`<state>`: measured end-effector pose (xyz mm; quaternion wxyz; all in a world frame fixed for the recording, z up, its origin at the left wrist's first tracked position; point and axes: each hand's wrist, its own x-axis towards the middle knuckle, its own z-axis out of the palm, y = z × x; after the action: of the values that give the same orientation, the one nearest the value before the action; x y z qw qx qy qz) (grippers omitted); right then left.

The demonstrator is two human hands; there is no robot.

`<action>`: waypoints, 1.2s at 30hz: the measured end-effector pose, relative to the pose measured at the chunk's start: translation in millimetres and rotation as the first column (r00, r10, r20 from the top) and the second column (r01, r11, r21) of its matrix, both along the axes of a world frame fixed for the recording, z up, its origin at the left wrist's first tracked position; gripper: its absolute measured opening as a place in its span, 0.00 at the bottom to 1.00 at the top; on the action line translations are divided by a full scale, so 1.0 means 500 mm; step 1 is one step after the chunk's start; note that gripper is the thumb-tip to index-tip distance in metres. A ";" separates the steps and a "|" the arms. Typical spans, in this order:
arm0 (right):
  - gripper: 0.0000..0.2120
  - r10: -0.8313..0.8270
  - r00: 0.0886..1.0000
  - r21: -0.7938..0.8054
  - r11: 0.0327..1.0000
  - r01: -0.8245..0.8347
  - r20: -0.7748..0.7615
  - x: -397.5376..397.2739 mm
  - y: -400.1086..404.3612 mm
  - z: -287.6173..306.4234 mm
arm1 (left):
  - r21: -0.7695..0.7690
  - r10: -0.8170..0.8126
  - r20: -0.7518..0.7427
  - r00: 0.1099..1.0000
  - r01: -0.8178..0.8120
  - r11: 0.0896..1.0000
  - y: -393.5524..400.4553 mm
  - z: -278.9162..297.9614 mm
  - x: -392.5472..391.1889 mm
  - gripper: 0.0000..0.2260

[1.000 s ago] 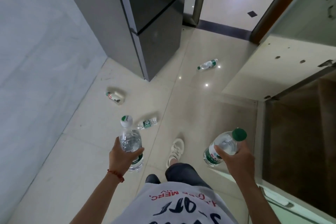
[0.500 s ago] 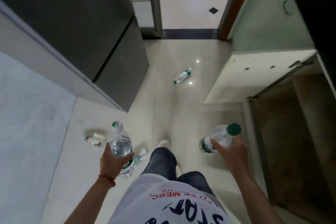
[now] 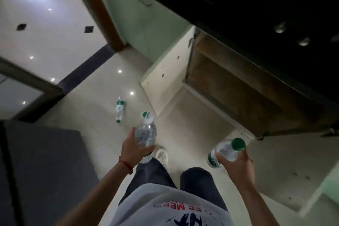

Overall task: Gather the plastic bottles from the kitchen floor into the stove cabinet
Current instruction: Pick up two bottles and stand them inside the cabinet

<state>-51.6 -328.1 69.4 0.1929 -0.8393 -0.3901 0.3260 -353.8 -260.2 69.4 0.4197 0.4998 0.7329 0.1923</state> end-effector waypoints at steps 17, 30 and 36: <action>0.30 -0.513 0.850 0.030 0.854 0.519 -0.118 0.125 0.027 -0.063 | -0.127 -0.360 0.097 0.928 0.370 0.920 0.173 -0.084 0.263 0.26; 0.34 -0.574 0.809 0.209 0.782 0.587 -0.124 0.256 0.193 -0.413 | -0.081 -0.437 0.164 0.884 0.454 0.888 0.379 -0.437 0.501 0.28; 0.35 -0.523 0.839 0.273 0.794 0.543 -0.147 0.321 0.279 -0.677 | 0.016 -0.491 0.131 0.861 0.493 0.870 0.480 -0.697 0.607 0.27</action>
<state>108.8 -188.4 -269.2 0.4157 -0.8643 -0.1768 0.2212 -50.4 -20.0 -279.0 0.5065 0.6526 0.5538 0.1043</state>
